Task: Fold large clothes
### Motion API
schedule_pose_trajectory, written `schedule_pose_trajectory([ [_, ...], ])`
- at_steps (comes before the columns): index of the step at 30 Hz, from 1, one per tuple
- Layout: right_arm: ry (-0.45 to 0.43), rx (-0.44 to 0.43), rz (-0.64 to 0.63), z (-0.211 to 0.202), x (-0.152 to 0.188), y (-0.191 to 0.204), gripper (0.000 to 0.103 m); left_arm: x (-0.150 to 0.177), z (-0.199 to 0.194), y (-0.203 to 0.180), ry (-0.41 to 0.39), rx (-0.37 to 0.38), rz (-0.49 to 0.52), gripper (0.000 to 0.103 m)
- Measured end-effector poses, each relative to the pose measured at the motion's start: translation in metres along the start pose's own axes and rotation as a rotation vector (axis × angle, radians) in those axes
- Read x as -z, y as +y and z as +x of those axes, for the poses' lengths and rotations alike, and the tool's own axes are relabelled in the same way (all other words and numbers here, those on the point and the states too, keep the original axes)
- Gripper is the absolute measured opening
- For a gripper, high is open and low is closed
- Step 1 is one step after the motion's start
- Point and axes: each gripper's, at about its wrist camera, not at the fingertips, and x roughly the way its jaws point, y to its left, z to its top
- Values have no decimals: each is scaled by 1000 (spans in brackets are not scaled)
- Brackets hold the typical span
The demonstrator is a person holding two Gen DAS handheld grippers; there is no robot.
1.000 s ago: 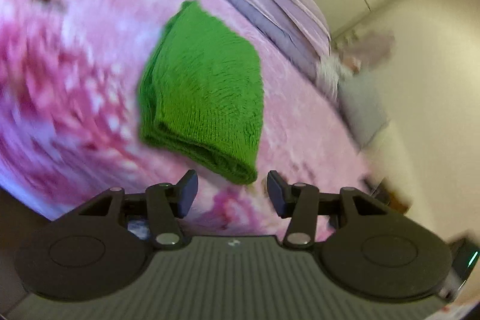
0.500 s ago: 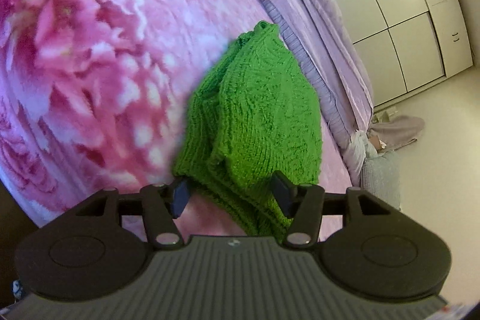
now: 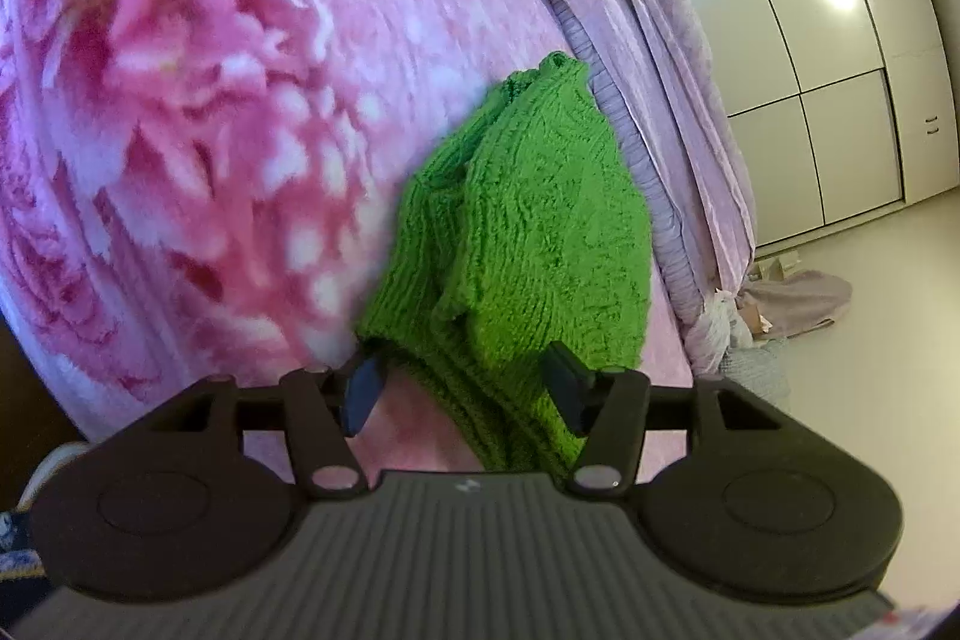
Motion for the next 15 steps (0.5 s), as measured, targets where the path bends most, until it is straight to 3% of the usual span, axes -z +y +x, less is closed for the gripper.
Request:
schedule_pose_trajectory([
  [3,-4,-1,-10,-2,0,-1,63,-1,6,-8,-19,-7,75,51],
  [4,-6,4,-11,-2,0,-1,63,-2,6,-10,-24,-11,94,36],
  [7,-7,7,-1,0,-1,-3,63,-12,5,-20,-5,-25,198,19],
  [12,2,-39,-21,7,-8,-1,63,-35,-30,-37,-110,-43,379,6],
  [15,20,-150,7,20,-20,-3,63,-58,-43,-31,-143,-59,407,6],
])
